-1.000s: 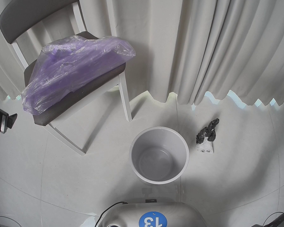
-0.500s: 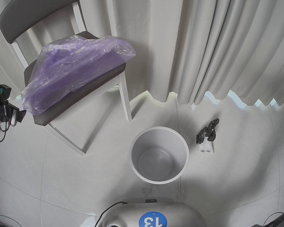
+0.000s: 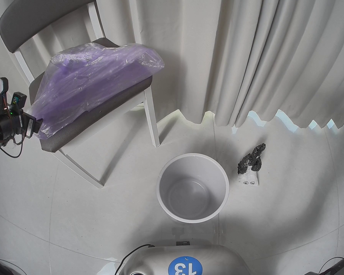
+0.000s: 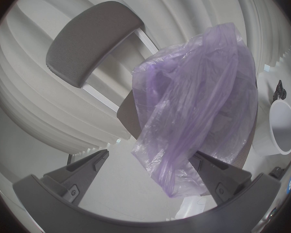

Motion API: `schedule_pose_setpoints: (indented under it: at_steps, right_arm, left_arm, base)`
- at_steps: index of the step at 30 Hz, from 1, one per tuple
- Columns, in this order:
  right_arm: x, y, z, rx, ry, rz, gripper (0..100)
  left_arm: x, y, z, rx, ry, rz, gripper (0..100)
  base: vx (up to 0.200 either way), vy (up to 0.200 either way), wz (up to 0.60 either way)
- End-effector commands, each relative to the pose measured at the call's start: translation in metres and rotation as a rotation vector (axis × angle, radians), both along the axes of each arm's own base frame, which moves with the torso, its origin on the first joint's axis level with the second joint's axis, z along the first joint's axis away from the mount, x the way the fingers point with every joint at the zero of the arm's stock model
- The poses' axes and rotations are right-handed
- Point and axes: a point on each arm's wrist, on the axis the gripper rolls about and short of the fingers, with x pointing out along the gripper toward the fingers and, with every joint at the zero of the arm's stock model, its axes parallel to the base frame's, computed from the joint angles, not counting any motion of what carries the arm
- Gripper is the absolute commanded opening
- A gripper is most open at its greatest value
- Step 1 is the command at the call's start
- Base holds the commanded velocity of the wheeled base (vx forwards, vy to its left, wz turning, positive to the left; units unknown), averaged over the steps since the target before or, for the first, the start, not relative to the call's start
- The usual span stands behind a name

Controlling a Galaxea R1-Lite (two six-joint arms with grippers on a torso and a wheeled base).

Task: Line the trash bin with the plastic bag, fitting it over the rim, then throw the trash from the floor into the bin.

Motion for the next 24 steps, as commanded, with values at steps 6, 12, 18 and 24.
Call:
schedule_pose_setpoints:
  at_steps: [6, 12, 18, 24]
  right_arm:
    - [0.001, 0.000, 0.000, 0.000, 0.005, 0.002, 100]
    - [0.001, 0.001, -0.001, -0.003, 0.006, 0.034, 100]
    - [0.000, 0.001, -0.001, -0.005, 0.004, 0.035, 100]
    - [0.000, 0.001, -0.001, -0.004, 0.006, 0.035, 100]
  left_arm:
    - [0.011, 0.004, 0.006, -0.004, -0.025, 0.013, 100]
    - [0.009, 0.008, 0.012, -0.017, -0.052, 0.030, 100]
    - [0.009, 0.011, 0.013, -0.021, -0.054, 0.040, 100]
    - [0.012, 0.018, 0.009, -0.022, -0.052, 0.062, 100]
  base:
    - [0.000, 0.000, 0.00]
    - [0.000, 0.000, 0.00]
    - [0.000, 0.000, 0.00]
    - [0.000, 0.000, 0.00]
